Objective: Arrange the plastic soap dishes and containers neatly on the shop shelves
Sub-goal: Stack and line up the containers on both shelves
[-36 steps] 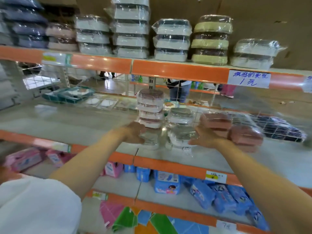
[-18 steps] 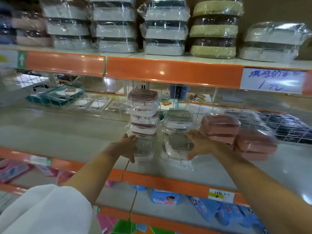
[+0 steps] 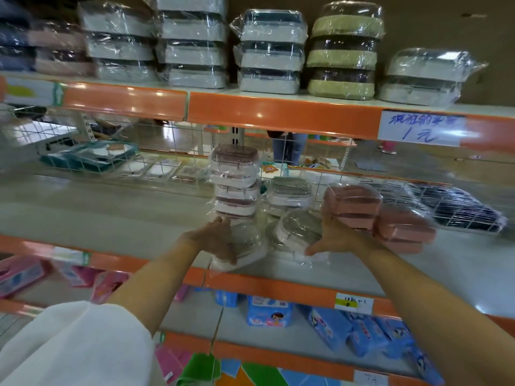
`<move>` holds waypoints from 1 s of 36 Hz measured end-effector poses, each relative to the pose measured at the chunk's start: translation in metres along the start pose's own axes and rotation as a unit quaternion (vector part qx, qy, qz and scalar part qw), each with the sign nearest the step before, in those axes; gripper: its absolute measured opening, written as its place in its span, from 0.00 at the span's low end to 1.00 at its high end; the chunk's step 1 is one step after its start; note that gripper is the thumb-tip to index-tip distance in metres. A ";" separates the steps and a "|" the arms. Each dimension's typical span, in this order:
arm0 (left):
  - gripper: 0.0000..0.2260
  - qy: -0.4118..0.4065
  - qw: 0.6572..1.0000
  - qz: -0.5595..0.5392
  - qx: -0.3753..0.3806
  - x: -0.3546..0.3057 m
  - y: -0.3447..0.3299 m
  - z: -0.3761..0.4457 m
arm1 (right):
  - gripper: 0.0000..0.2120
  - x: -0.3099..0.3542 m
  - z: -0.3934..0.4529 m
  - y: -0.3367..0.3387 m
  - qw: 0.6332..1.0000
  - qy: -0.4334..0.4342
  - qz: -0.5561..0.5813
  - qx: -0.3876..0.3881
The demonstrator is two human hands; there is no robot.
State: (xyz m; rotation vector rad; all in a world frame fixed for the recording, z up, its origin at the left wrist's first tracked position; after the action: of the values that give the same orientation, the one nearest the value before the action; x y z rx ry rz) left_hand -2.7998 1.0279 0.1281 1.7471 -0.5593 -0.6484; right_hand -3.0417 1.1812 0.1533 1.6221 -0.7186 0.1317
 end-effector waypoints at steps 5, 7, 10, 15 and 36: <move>0.41 -0.048 0.999 -0.009 0.016 -0.022 0.011 -0.027 | 0.43 -0.001 -0.039 0.009 0.996 0.036 0.077 -0.026; 0.39 -0.071 0.997 -0.009 0.018 -0.033 0.014 -0.038 | 0.32 0.000 -0.060 0.013 0.994 0.040 0.091 -0.036; 0.31 -0.097 0.995 -0.019 0.021 -0.053 0.023 -0.055 | 0.34 -0.003 -0.092 0.021 0.993 0.020 0.108 -0.046; 0.36 -0.159 0.985 -0.031 0.054 -0.097 0.047 -0.081 | 0.40 -0.010 -0.153 0.049 0.992 -0.078 0.085 -0.056; 0.23 -0.315 0.946 -0.072 0.005 -0.228 0.208 -0.160 | 0.34 0.022 -0.314 0.201 0.962 -0.033 0.166 -0.214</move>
State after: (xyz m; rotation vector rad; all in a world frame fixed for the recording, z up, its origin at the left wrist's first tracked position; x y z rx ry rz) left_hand -2.8681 1.2397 0.3954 1.5831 -0.8715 -1.3282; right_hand -3.0300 1.4623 0.3984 1.0907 -0.9937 0.1519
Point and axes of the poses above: each hand's wrist, its own z-axis towards the middle knuckle, its own y-axis out of the back of the hand, x = y × z, the point moved 1 cm from there along z, towards the middle knuckle, and after that the axes turned 5 degrees about z, right-handed, at the moved point
